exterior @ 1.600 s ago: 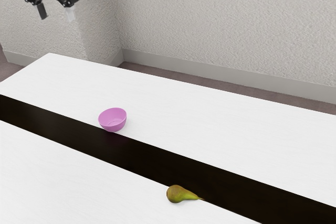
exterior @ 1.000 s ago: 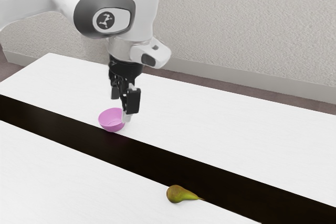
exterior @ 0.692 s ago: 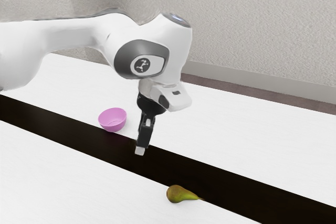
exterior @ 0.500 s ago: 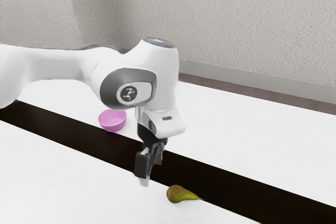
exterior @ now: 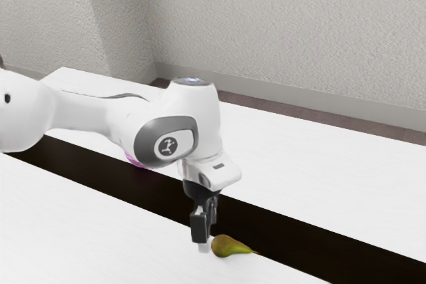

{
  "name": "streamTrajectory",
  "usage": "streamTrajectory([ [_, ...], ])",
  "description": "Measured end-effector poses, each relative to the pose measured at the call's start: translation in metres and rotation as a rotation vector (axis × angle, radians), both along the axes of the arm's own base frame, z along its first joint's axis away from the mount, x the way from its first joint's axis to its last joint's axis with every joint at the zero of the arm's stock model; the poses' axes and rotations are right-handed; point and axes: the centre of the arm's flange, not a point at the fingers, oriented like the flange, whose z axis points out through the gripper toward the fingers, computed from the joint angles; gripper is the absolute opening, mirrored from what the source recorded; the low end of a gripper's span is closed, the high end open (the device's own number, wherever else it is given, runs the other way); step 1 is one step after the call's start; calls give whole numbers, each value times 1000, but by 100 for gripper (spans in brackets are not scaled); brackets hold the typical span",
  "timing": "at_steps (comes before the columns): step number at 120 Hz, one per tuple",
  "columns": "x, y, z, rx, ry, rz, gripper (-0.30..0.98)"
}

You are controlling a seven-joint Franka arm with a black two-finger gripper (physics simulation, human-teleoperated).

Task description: Place the pear in the bowl.

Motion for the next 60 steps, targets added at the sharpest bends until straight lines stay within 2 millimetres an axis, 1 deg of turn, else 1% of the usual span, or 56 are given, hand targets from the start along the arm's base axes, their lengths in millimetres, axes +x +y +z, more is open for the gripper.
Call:
streamTrajectory([
  [9,-4,2,-20,27,35,32,69],
  [16,-2,2,-24,47,32,38,69],
  [23,12,-3,-24,54,17,34,69],
  [27,19,-3,-26,58,14,37,69],
  [38,41,10,-32,67,10,61,69],
  [47,58,15,-36,66,5,64,69],
  [60,69,26,-46,69,13,62,69],
])
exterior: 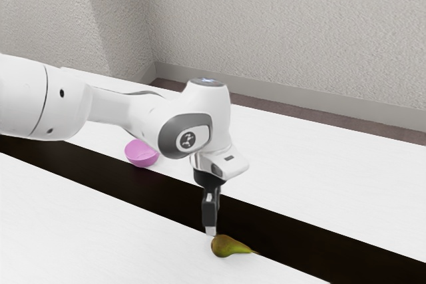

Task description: Place the pear in the bowl.

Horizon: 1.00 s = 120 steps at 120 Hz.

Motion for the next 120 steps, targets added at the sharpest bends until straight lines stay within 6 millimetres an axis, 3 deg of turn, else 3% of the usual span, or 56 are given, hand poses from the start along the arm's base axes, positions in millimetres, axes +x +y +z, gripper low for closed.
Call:
streamTrajectory([
  [45,16,-12,-51,-52,-1,-116,69],
  [83,16,-13,-79,-82,25,-165,69],
  [120,8,-10,-93,-101,56,-181,69],
])
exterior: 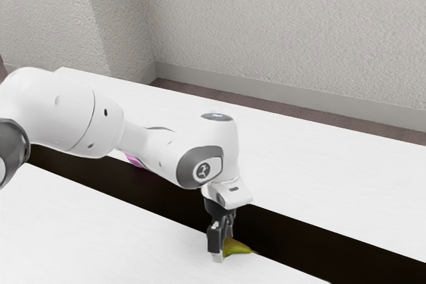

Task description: Place the pear in the bowl.

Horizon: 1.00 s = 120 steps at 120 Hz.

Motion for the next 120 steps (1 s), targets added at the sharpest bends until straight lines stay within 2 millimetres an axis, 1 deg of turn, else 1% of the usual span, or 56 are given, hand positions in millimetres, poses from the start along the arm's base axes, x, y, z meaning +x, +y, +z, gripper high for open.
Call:
streamTrajectory([
  [17,-3,1,-3,-2,11,-3,69],
  [28,-3,1,-3,-2,15,0,60],
  [39,-3,1,-3,1,17,4,58],
  [54,-4,0,-1,4,17,8,48],
  [65,-3,-1,0,7,15,12,35],
  [76,-3,-1,5,9,7,14,28],
  [94,-2,-4,28,10,-26,17,19],
  [98,-2,-6,36,7,-38,16,18],
  [102,-2,-8,49,5,-57,13,17],
  [113,-3,-11,94,-1,-123,6,15],
  [117,-3,-9,107,0,-141,9,15],
  [120,-1,-3,117,3,-155,18,14],
])
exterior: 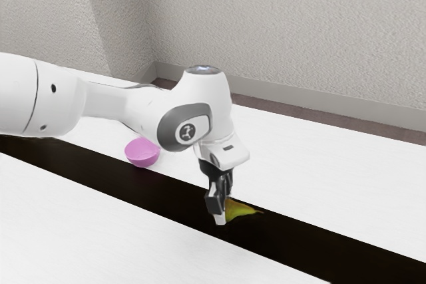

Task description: Place the pear in the bowl.

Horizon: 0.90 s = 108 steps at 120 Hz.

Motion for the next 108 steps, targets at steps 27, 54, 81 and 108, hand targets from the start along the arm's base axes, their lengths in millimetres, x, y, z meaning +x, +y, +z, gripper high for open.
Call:
streamTrajectory([
  [27,53,136,40,45,-38,236,14],
  [54,63,239,46,86,-3,382,15],
  [81,80,295,39,119,18,439,15],
  [108,123,330,29,159,-3,460,15],
])
